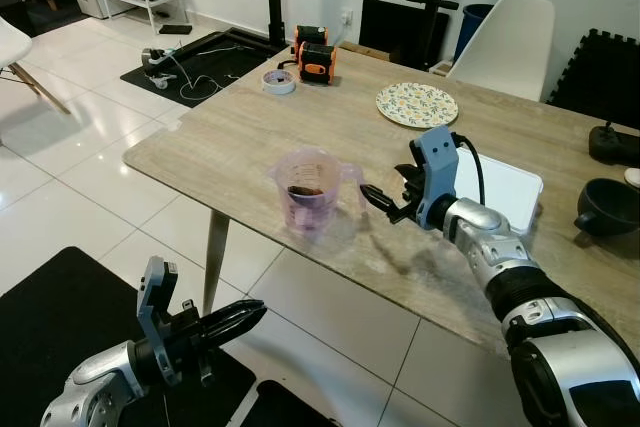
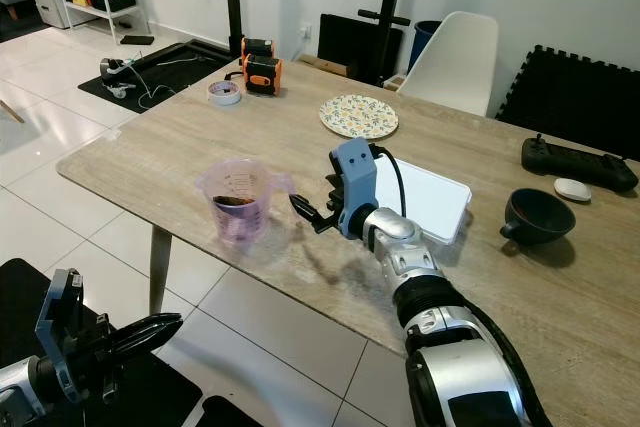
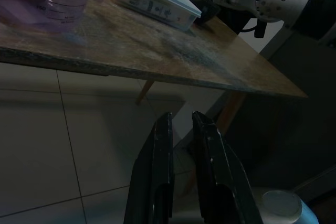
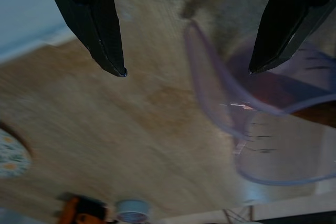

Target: Restocking fridge

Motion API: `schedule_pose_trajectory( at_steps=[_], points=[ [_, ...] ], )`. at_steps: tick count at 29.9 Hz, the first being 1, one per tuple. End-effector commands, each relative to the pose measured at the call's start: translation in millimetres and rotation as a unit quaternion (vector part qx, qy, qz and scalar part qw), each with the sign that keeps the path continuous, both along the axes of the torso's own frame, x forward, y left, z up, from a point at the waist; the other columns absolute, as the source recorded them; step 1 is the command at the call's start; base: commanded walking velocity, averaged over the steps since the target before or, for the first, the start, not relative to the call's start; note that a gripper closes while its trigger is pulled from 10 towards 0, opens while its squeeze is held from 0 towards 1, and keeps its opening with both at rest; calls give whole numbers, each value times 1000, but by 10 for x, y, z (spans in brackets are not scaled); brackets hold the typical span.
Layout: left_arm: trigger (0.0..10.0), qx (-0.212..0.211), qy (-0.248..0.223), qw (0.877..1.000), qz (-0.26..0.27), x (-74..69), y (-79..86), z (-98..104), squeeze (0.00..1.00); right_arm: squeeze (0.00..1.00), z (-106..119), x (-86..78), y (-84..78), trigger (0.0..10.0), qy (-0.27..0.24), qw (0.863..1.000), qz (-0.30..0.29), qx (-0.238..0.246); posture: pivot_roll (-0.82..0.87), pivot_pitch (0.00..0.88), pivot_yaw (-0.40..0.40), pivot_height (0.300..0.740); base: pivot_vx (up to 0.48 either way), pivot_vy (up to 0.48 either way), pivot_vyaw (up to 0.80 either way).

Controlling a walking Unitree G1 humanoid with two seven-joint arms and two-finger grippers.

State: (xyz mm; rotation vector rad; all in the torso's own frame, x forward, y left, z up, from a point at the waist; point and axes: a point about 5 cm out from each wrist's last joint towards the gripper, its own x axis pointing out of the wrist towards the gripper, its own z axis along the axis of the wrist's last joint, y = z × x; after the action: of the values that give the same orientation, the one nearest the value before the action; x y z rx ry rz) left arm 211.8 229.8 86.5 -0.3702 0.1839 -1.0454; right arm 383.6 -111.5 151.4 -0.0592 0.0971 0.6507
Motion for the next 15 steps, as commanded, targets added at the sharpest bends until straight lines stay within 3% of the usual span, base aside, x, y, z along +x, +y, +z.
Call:
schedule_pose_trajectory(
  at_steps=[1,15],
  points=[
    [10000,-7,-2,1000,-6,4,-60,-5,0,0,15,7,59,10000,-6,1000,15,-4,-14,37,-60,740,0,0,0],
    [10000,-5,-4,1000,-7,-2,-53,19,0,0,52,7,133,10000,-17,998,54,-9,-11,42,-60,740,0,0,0]
  ],
)
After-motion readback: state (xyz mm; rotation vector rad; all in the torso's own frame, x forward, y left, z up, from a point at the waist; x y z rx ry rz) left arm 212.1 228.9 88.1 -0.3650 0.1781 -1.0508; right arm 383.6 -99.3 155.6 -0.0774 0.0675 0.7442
